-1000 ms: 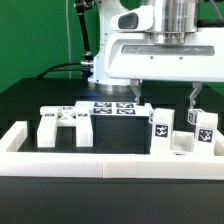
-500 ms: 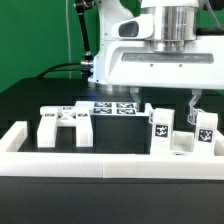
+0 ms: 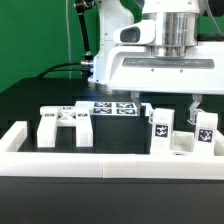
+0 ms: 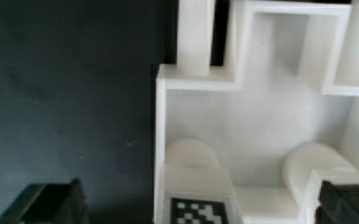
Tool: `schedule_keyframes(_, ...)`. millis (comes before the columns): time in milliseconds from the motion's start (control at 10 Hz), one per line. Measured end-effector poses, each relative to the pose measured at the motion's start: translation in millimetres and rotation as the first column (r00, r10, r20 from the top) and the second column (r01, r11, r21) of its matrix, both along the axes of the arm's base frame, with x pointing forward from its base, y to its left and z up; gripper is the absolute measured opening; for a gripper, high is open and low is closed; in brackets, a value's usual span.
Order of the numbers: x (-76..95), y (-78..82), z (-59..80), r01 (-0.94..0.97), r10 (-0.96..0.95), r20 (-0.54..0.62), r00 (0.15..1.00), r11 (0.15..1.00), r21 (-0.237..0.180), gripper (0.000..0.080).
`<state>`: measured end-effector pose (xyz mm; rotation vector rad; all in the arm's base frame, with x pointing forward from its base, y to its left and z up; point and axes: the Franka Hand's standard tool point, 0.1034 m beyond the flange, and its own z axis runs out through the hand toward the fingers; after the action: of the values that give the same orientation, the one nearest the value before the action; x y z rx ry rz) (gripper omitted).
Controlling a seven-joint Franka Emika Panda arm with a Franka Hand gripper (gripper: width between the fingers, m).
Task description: Assemble chair
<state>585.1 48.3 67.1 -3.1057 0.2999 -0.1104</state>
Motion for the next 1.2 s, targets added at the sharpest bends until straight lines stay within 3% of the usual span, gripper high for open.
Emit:
schedule_keyframes(700, -4.3, -4.4, -30.5, -0.012, 0.012, -0.014, 1.000, 1.000, -0.021, 0.0649)
schedule_keyframes(1200, -6.0, -7.9, -34.9, -0.029, 0.029, -0.018, 0.999, 0.999, -0.025, 0.0649)
